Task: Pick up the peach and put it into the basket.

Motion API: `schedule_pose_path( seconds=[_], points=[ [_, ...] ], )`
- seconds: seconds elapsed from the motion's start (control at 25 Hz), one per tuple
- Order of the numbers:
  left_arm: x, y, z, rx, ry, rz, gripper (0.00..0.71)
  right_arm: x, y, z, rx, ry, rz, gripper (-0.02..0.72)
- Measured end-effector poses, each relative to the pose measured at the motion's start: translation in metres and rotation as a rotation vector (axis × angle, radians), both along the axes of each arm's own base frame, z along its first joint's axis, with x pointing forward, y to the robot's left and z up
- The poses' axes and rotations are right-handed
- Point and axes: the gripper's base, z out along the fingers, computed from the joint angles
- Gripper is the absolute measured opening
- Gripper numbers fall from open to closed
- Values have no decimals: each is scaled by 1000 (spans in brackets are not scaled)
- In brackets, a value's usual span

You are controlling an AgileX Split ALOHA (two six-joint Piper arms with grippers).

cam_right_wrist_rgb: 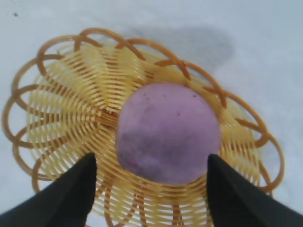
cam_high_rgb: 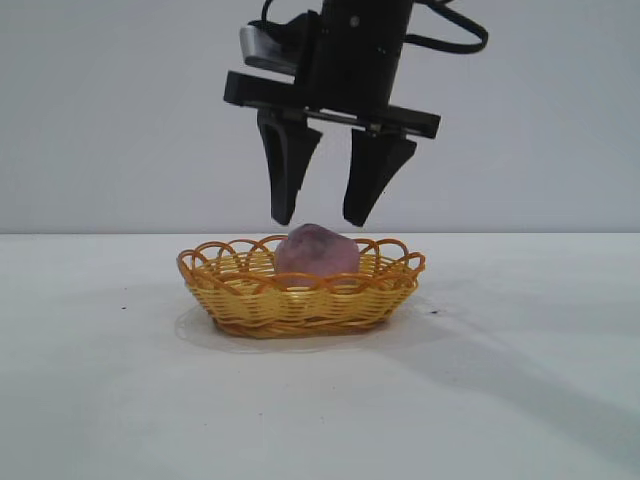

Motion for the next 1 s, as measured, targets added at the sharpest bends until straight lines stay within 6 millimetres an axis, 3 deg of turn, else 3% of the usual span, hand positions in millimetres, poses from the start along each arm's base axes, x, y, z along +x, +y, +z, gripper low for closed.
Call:
schedule_pose_path(
  seconds=[0.24, 0.64, 1.0],
  points=[
    [0, 0, 0, 0, 2, 0, 514, 7, -24, 39, -34, -99, -10, 434],
    [0, 0, 0, 0, 2, 0, 514, 53, -143, 50, -104, -34, -297, 434],
    [0, 0, 0, 0, 2, 0, 514, 66, -226, 65, -88, -41, -509, 434]
  ],
)
